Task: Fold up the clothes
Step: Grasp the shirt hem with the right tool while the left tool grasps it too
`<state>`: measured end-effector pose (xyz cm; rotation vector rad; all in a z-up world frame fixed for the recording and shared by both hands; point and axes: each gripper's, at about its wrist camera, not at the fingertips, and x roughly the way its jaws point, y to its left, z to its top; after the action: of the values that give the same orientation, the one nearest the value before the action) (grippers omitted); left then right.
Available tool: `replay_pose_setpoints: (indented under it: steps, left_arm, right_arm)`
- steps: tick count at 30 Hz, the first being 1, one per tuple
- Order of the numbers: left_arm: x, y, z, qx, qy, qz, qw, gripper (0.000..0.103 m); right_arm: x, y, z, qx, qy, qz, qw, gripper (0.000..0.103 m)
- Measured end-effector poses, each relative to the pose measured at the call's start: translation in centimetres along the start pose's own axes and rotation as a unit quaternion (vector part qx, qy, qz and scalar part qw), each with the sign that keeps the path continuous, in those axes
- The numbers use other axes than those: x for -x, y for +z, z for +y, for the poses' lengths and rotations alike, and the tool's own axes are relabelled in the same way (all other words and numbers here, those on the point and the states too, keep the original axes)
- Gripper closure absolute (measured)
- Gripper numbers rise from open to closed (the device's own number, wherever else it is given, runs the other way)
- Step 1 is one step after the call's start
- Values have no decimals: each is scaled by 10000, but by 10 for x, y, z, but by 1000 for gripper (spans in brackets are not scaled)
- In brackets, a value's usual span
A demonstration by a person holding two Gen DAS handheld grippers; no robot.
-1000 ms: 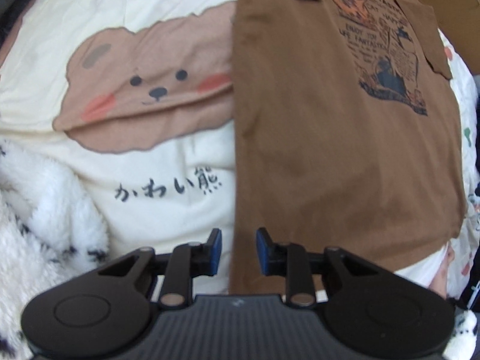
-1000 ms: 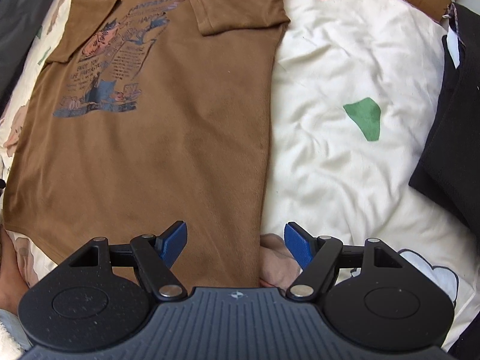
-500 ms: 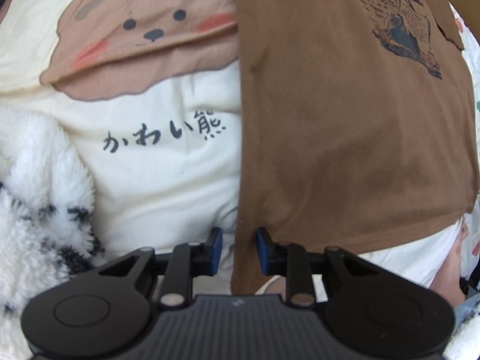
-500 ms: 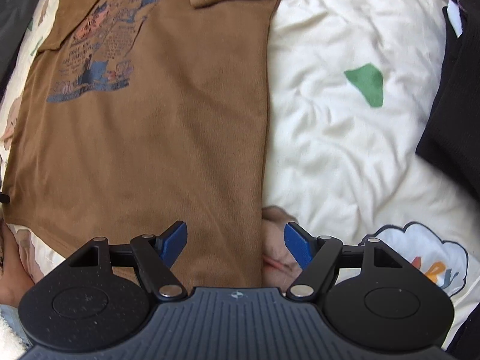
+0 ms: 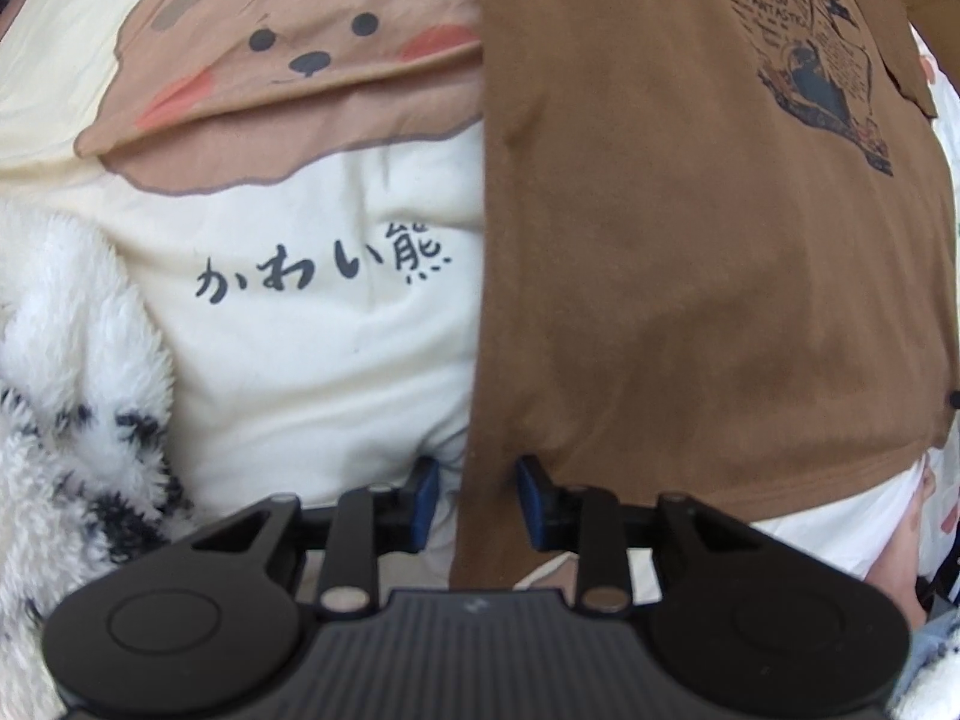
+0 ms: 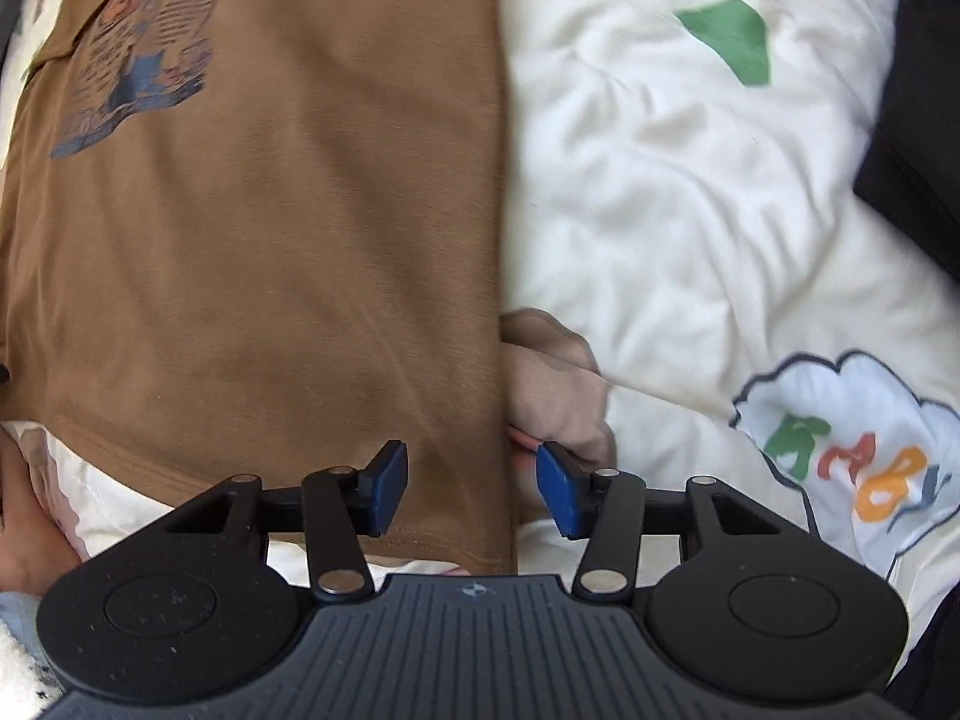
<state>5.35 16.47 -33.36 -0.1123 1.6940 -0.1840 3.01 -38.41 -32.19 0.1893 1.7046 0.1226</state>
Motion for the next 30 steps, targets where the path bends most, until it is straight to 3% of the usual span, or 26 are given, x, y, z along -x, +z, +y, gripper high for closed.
replay_pose_setpoints:
  steps: [5, 14, 16, 18, 20, 22, 25, 30]
  left_arm:
    - [3, -1, -5, -119, 62, -119, 9998, 77]
    - [2, -1, -4, -120, 29, -37, 9999, 75]
    - [4, -1, -8, -366, 147, -70, 9992, 89]
    - [8, 0, -4, -315, 51, -48, 9995, 96]
    - [13, 1, -2, -299, -23, -46, 9995, 100]
    - [19, 3, 0, -299, -82, -107, 9995, 100]
    - [34, 6, 2, -233, -160, -379, 9989, 100]
    - [71, 18, 11, 31, -657, -954, 9933, 100]
  right_arm:
    - [-4, -2, -8, -111, 254, -114, 9996, 57]
    - [-7, -5, -10, -287, 412, -96, 9987, 57]
    - [-10, -5, -8, -219, 391, -78, 9990, 57]
    - [-12, -5, -6, -87, 365, -29, 9993, 59]
    - [-11, -4, -4, 16, 361, 11, 9993, 80]
    - [-7, -3, 1, 181, 407, 11, 9990, 95]
    - [-1, -3, 10, 359, 456, -17, 9983, 98]
    - [26, 5, 20, 418, 630, -340, 9966, 99]
